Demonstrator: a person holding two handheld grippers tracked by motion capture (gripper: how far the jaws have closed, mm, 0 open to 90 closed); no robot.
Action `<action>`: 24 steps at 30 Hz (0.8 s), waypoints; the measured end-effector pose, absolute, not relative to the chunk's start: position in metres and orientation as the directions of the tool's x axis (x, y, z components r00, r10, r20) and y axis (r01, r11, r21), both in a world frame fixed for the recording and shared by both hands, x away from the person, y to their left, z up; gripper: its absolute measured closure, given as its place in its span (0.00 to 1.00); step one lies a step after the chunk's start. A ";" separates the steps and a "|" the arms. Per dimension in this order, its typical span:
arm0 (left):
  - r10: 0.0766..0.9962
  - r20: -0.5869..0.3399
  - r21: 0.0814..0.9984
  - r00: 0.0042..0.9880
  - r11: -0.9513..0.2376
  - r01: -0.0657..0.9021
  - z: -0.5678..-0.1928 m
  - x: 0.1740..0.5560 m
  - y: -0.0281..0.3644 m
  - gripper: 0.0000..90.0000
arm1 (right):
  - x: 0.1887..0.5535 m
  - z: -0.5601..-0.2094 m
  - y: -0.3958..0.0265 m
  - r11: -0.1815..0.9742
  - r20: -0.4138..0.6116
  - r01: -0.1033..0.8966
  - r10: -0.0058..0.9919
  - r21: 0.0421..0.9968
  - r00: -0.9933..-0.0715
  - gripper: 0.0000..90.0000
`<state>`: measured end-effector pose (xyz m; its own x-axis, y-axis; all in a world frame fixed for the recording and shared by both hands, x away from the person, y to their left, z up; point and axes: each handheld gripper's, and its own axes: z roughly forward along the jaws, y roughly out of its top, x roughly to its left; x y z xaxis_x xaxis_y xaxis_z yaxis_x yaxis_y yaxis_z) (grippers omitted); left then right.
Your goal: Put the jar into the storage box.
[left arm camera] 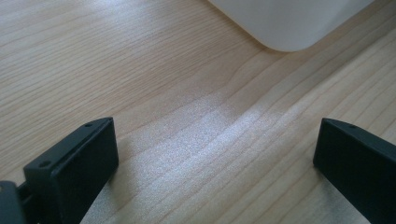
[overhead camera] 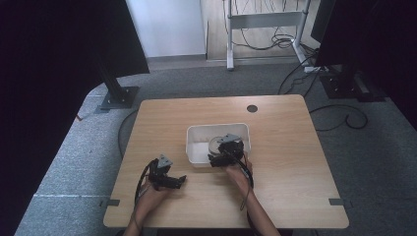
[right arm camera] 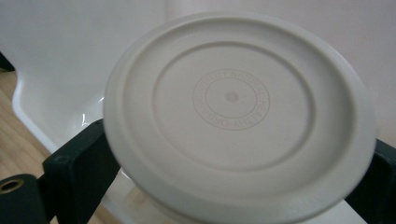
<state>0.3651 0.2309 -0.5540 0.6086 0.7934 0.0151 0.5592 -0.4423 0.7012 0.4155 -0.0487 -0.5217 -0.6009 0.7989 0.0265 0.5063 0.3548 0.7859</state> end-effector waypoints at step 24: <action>0.792 0.017 0.700 0.611 -0.445 0.558 -0.554 0.365 0.231 0.00 | 0.401 -0.507 -0.062 0.410 -0.031 0.467 0.776 0.783 -0.630 0.04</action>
<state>0.3652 0.2310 -0.5539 0.6106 0.7918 0.0170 0.5582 -0.4455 0.7000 0.4005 -0.0615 -0.5069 -0.6296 0.7763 -0.0312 0.4672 0.4104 0.7831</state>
